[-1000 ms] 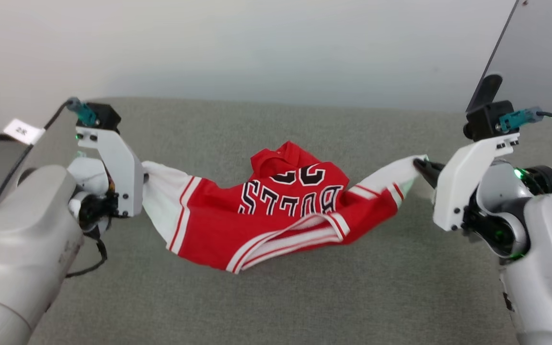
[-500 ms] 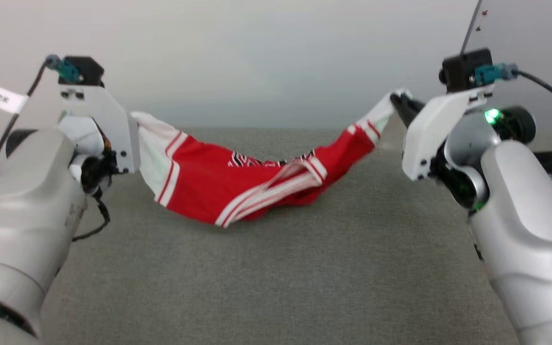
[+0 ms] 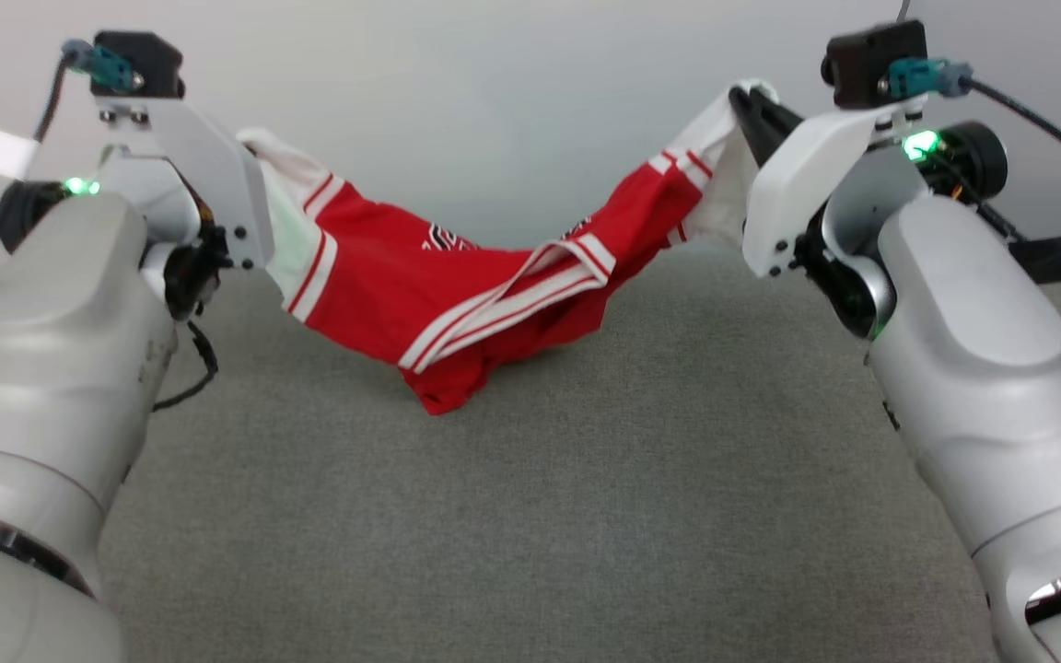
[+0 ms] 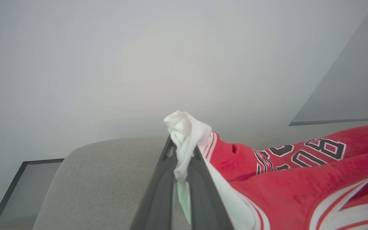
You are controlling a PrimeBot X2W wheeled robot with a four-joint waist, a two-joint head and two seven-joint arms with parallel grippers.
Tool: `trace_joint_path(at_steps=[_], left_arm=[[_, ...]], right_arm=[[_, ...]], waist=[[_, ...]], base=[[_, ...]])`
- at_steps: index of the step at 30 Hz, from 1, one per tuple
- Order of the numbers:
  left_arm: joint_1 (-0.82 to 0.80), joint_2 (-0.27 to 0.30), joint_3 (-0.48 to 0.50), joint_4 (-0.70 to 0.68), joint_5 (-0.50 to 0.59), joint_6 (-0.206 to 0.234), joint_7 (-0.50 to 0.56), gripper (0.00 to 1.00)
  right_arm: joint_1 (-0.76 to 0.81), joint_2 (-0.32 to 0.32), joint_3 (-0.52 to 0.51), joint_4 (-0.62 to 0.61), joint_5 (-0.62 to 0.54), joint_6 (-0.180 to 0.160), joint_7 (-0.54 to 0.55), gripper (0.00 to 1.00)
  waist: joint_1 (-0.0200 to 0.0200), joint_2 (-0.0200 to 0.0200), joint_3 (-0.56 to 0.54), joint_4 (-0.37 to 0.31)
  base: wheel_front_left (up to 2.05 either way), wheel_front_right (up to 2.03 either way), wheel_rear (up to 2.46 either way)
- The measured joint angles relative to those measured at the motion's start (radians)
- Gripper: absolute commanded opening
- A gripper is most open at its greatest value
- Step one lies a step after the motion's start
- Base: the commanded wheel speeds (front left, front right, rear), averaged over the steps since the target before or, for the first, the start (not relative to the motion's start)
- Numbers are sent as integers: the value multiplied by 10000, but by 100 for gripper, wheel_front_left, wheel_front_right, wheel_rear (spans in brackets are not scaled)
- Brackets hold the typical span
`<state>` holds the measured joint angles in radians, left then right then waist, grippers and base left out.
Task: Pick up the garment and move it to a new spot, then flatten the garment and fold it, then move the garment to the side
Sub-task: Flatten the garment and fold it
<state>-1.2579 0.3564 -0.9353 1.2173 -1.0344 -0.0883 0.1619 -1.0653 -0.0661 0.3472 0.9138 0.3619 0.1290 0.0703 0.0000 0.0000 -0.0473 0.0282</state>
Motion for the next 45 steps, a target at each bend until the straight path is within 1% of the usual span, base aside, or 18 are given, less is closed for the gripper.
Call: trace_joint_path(at_steps=[6,15,18,25,27,32,41,45], left_arm=[[-468,98,90,199,-29,-96,-311,0],[-1542,366,326,366,-111,-84,-736,0],[-1821,368,301,405,-69,-82,-750,0],[-2232,255,268,491,-8,23,-895,0],[-2417,230,311,504,-17,88,-959,0],[-2921,113,316,523,-17,90,-961,0],[-3680,-12,280,550,65,100,-1126,0],[-4239,27,297,537,138,134,-1423,0]], right_arm=[[-866,-4,245,721,322,0,-723,0],[-1964,-136,585,1248,688,0,-2138,0],[-2244,-142,727,1448,798,0,-2401,0],[-2814,-148,980,1902,1083,0,-2729,0],[-2990,-130,1026,1996,1127,0,-2832,0],[-3404,-113,1164,2220,1208,0,-2997,0],[-4191,-92,1415,2383,1277,0,-3183,0],[-4777,-261,1348,2359,1131,0,-3271,0]], waist=[[-1,0,206,-59],[0,0,758,-295],[0,0,841,-368],[0,0,716,-344],[0,0,737,-346],[-1,0,896,-354],[0,0,1439,-415],[0,0,1888,-467]], base=[[0,0,0],[0,0,0],[0,0,0],[0,0,0],[0,0,0],[0,0,0],[0,0,0],[0,0,0]])
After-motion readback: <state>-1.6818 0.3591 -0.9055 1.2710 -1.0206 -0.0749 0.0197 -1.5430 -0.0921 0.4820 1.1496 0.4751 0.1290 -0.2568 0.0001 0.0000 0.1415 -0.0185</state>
